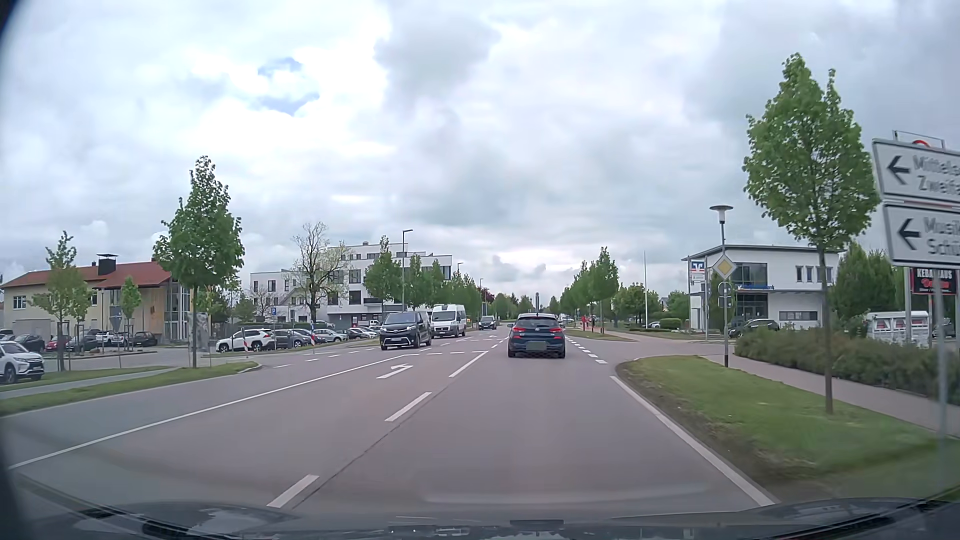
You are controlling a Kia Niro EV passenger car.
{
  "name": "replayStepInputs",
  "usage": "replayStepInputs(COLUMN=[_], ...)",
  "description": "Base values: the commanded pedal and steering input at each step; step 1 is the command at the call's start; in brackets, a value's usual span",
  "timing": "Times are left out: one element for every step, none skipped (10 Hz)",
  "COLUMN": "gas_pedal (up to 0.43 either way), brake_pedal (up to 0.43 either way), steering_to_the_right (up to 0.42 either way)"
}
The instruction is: Follow the waypoints while adhering to traffic rules and regulations
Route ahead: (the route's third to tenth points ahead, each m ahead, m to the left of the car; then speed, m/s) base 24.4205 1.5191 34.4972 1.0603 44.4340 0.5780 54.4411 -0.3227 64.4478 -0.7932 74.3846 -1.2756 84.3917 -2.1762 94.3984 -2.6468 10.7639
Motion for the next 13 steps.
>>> replayStepInputs(gas_pedal=[0.130,0.130,0.138,0.150,0.150,0.150,0.150,0.150,0.150,0.150,0.150,0.150,0.150], brake_pedal=[0.006,0.012,0.012,0.012,0.012,0.012,0.012,0.012,0.012,0.006,0.012,0.012,0.012], steering_to_the_right=[0.018,0.018,0.015,0.014,0.013,0.013,0.013,0.013,0.012,0.011,0.009,0.009,0.008])
